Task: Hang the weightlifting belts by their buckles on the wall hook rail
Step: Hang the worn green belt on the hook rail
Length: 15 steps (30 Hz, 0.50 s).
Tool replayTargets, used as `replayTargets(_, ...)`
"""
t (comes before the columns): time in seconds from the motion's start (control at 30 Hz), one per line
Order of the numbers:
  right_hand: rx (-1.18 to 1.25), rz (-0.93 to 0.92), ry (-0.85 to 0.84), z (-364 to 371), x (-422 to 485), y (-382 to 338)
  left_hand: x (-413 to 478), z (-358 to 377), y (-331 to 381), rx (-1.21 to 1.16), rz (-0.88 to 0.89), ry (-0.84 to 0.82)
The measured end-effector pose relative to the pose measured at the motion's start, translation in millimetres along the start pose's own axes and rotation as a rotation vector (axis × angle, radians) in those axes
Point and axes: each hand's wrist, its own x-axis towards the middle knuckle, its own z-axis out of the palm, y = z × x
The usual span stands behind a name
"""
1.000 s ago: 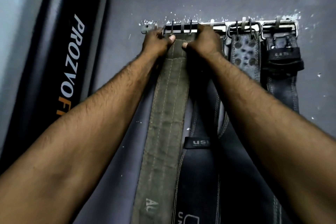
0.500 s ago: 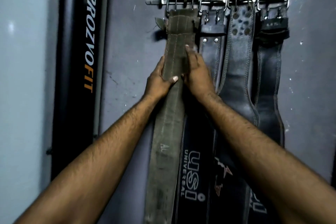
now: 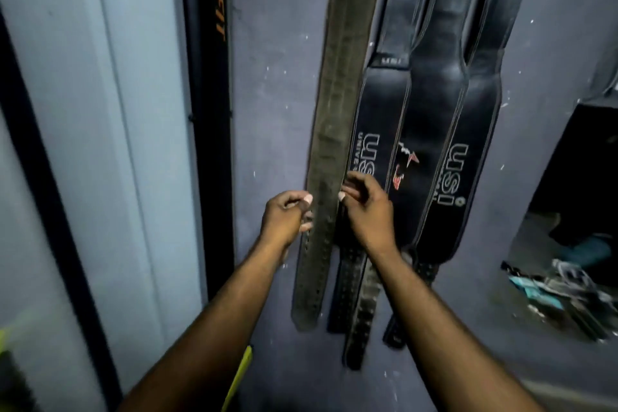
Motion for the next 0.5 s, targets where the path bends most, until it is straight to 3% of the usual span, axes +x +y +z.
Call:
replayTargets(0.23, 0.288, 0.568, -0.006, 9, -179, 41, -145, -49, -100, -0.087, -0.377, 0.027)
replayTargets(0.4, 0.301, 0.855, -0.077, -1, -295, 80, -247, -77, -178, -0.166, -0.659, 0.127)
replayTargets(0.5, 0.244, 0.988, -0.212, -2, -365, 104, -320, -94, -244, -0.119, -0.834, 0.253)
